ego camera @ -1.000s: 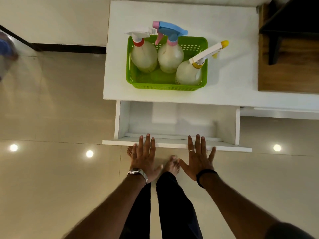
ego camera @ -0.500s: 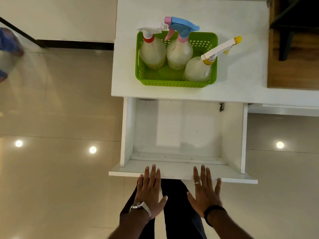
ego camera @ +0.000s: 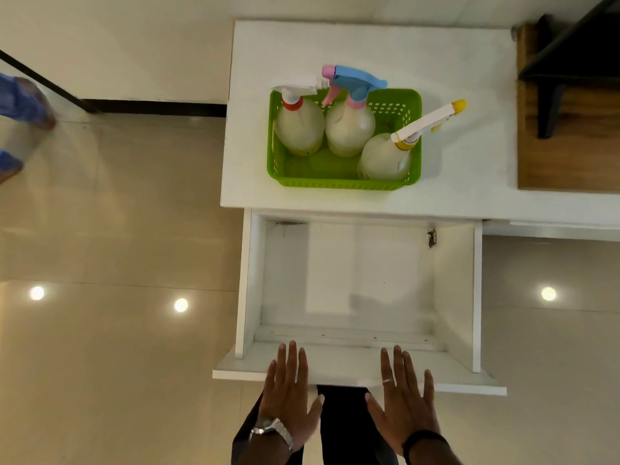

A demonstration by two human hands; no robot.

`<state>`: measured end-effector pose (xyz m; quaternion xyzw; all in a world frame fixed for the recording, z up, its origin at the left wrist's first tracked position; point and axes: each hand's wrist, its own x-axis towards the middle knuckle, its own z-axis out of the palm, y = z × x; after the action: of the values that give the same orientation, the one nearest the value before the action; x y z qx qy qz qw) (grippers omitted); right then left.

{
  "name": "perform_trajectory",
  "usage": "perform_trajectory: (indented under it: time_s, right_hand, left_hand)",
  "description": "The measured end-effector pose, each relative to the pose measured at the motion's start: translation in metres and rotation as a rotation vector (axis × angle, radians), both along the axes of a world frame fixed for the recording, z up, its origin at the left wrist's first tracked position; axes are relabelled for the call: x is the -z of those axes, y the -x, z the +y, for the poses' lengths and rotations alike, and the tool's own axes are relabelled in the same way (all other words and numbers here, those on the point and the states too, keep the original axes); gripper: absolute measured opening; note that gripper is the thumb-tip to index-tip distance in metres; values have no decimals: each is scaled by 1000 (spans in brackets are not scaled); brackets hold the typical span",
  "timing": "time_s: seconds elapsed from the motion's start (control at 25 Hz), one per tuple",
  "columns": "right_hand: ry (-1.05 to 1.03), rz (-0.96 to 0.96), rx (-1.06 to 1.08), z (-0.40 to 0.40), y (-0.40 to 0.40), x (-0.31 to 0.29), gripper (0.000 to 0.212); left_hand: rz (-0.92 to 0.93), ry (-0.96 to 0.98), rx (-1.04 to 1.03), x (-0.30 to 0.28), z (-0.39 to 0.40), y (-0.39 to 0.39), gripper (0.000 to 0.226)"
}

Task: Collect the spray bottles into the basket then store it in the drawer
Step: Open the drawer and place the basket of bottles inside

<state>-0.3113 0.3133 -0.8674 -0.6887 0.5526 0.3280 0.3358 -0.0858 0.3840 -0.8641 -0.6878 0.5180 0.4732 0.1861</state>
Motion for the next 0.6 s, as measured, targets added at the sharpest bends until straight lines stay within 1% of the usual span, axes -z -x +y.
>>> perform_trajectory:
  time_s: [0.08, 0.12, 0.2, 0.28, 0.32, 0.36, 0.4, 0.44, 0.52, 0.56, 0.6]
  right_hand:
    - [59, 9, -20, -53, -7, -3, 81]
    - [115, -18, -7, -90, -10, -7, 82]
    - [276, -107, 69, -175, -21, -17, 77]
    - [458, -231, 227, -256, -35, -31, 67]
    - [522, -304, 373, -293, -41, -36, 61]
    - [536, -375, 543, -326, -48, -43, 57]
    - [510, -435, 686, -358, -56, -48, 53]
    - [440, -490, 793, -383, -64, -53, 52]
    - [237, -626, 975, -409, -82, -53, 50]
    - [159, -672, 1073, -411, -89, -52, 47]
    - [123, -674, 1142, -410, -95, -51, 42]
  left_hand:
    - [-8, 136, -106, 2, -42, -30, 87]
    - [-21, 235, -169, 0, -74, -49, 83]
    - [-66, 505, -404, -12, -146, -89, 75]
    - [-88, 752, -646, -27, -215, -125, 64]
    - [-62, 823, -760, -34, -247, -140, 58]
    - [13, 822, -885, -40, -276, -153, 55]
    - [126, 761, -1002, -45, -303, -162, 54]
    - [233, 686, -1076, -49, -326, -168, 52]
    - [336, 556, -1036, -56, -357, -167, 45]
    - [342, 526, -1000, -56, -363, -163, 38]
    - [339, 525, -985, -54, -367, -158, 33]
